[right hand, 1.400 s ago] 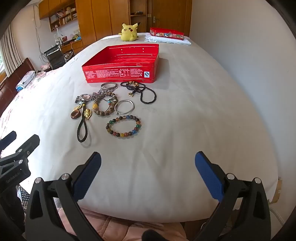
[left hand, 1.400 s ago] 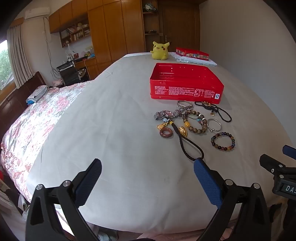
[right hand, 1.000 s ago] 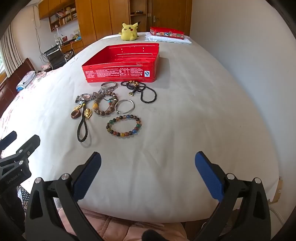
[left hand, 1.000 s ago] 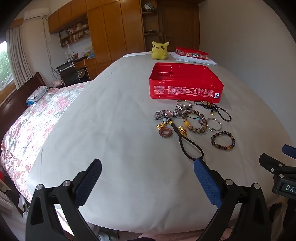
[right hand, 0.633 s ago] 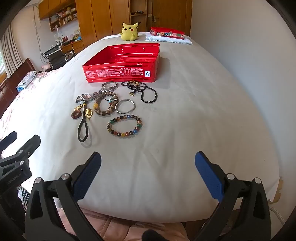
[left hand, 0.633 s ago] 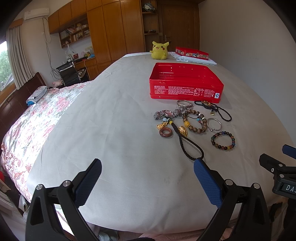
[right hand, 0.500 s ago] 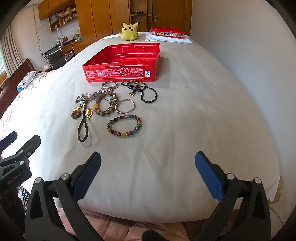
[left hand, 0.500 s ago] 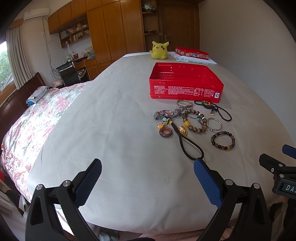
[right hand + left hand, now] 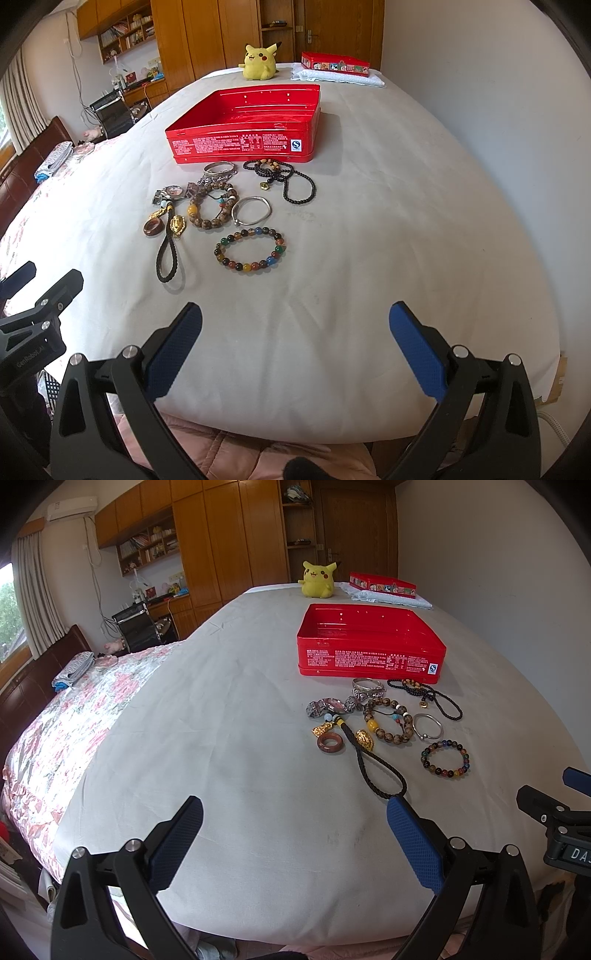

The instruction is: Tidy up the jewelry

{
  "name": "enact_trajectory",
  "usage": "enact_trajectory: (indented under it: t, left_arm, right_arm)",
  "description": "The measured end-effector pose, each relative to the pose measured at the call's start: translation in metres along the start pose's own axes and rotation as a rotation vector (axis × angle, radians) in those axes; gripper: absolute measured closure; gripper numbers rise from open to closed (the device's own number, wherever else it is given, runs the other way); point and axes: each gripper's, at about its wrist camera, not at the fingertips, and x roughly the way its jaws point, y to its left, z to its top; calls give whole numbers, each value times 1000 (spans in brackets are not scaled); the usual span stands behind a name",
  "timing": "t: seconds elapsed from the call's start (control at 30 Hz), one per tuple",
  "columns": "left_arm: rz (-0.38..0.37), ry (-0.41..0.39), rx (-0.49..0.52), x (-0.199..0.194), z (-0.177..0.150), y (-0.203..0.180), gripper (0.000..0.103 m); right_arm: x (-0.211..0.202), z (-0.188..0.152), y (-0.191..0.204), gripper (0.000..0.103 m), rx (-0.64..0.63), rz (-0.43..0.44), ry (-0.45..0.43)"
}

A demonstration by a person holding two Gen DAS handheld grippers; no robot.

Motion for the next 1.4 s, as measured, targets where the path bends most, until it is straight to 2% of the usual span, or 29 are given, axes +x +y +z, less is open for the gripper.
enact_trajectory:
  t: [1.4]
  left_arm:
    - [2,2,2,0,0,0,4]
  right_arm:
    - [2,-3,8,3,-2,10,4]
